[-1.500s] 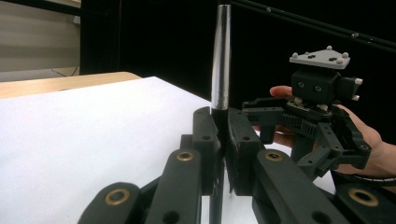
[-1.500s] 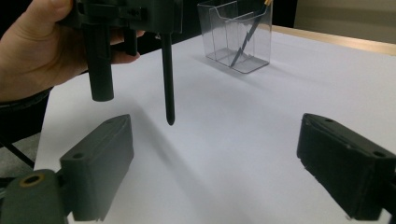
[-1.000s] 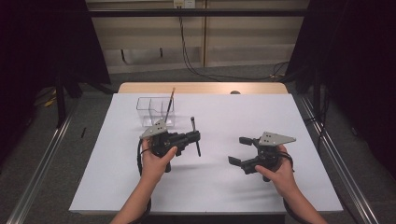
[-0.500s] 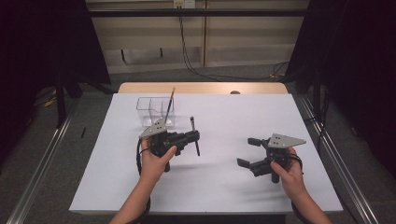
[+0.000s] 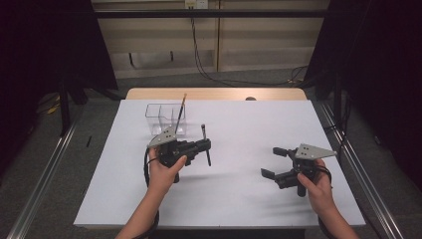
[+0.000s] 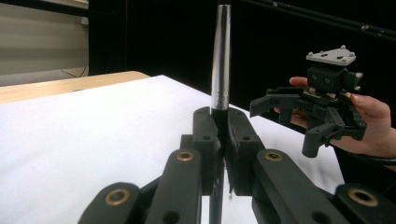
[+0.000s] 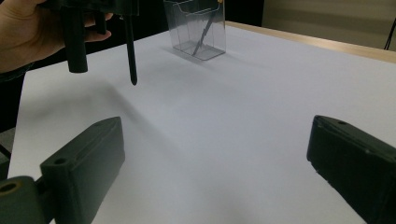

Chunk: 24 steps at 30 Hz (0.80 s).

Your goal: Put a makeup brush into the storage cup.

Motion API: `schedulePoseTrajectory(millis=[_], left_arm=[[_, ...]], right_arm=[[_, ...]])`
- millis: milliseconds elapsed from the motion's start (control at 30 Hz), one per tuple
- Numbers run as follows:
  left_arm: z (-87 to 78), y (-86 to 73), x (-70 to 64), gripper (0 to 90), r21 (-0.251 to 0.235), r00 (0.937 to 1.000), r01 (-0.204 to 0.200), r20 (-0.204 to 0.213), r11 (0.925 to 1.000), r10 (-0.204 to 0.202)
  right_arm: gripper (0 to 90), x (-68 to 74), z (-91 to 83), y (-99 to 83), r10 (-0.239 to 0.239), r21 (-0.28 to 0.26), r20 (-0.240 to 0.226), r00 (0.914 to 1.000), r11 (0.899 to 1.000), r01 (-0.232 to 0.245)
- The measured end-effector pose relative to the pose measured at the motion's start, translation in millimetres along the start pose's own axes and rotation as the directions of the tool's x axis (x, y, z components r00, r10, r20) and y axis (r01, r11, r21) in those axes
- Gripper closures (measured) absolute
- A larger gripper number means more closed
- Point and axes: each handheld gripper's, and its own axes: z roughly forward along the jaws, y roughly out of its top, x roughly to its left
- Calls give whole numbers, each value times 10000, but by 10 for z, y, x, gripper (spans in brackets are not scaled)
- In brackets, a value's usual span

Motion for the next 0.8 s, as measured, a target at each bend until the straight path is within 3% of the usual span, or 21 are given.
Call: schedulePoseTrajectory(millis=[800], left_arm=[[-49,8,77,838,44,9994,89,-324,10000,-87]], right_arm=[[40,-113,-265,-105,45,115,495,9988,9999,-50]])
